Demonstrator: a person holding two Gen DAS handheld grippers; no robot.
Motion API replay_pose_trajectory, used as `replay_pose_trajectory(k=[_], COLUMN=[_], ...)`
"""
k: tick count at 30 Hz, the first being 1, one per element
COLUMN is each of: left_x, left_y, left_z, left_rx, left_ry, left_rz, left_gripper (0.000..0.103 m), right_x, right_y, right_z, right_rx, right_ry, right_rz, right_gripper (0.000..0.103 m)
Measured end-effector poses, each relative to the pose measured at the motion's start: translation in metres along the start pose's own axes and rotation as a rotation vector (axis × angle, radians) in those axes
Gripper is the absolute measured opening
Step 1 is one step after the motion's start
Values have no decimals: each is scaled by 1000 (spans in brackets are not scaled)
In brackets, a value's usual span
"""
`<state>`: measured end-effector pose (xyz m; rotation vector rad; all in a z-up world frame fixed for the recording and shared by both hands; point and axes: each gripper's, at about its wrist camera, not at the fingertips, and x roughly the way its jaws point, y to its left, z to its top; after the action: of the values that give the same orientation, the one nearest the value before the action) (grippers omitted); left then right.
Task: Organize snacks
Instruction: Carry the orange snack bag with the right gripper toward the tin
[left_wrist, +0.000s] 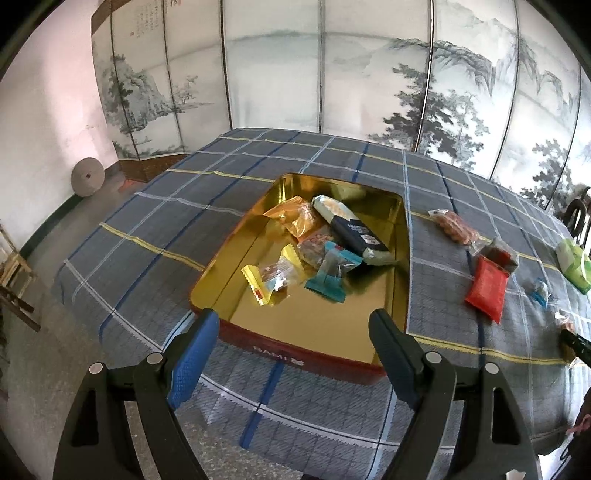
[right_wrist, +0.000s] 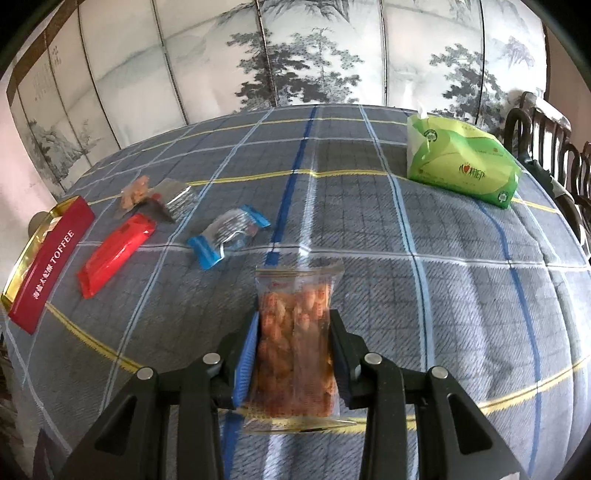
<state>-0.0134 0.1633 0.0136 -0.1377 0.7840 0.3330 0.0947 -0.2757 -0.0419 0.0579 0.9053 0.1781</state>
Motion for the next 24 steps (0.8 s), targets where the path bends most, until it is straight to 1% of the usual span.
replay_pose_trajectory(k=[4, 7, 13, 17, 24], left_x=[0, 0, -1, -1, 1], left_y=[2, 3, 7, 11, 24], left_z=[-4, -5, -11, -14, -18], left_rx=[5, 7, 17, 20, -1], left_ry=[6, 10, 18, 20, 34], left_rz=[5, 5, 10, 15, 12], left_gripper=[80, 80, 80, 80, 85], right_x=[-8, -16, -30, -36, -40], right_y=[10, 27, 76, 115, 180], right_z=[-1, 1, 10, 17, 28], right_rx=[-1, -29, -103, -156, -227], right_ry=[0, -5, -22, -25, -17], right_rz=[32, 55, 130, 196, 307], right_gripper=[36, 36, 36, 36, 36])
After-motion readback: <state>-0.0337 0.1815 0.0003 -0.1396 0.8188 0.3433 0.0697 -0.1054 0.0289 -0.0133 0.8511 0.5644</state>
